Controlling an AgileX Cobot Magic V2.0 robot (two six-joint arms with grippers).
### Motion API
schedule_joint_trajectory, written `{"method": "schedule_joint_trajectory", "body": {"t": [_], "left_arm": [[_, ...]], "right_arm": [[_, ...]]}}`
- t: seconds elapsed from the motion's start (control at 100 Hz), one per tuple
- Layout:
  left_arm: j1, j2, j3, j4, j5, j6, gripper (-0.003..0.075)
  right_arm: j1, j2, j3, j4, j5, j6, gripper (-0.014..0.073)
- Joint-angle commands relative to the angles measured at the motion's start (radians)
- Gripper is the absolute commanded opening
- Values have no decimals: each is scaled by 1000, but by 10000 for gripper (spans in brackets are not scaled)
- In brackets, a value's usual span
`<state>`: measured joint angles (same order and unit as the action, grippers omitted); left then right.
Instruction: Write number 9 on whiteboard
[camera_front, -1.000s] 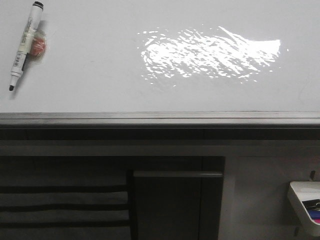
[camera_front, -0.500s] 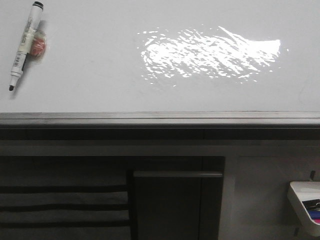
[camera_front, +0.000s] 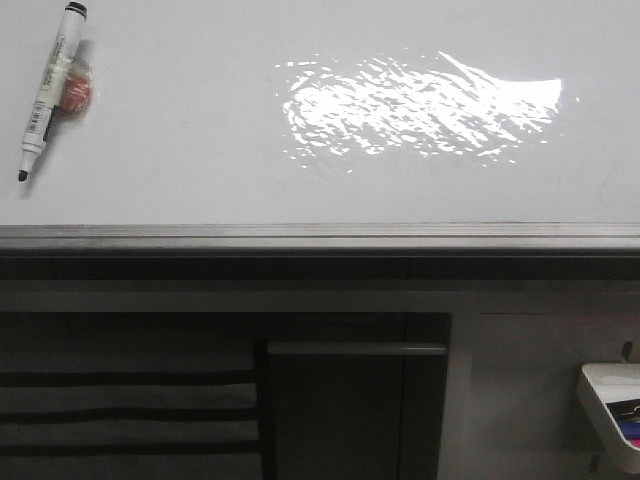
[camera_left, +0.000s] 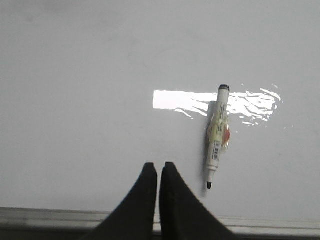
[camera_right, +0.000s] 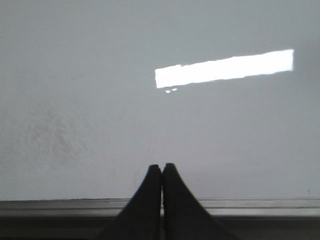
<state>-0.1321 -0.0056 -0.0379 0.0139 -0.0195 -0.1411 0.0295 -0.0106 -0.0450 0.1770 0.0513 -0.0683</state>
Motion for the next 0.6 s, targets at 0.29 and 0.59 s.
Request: {"method": "schedule_joint_trajectory", "body": {"t": [0.29,0.59], "left_arm": [[1,193,-426,-14,271,-5,-20],[1,332,-528,-14,330,3,-20]], "right_arm": [[-5,260,-431,-41,285,0,-72],[-5,419,-511,-36,312,0,-72]]}}
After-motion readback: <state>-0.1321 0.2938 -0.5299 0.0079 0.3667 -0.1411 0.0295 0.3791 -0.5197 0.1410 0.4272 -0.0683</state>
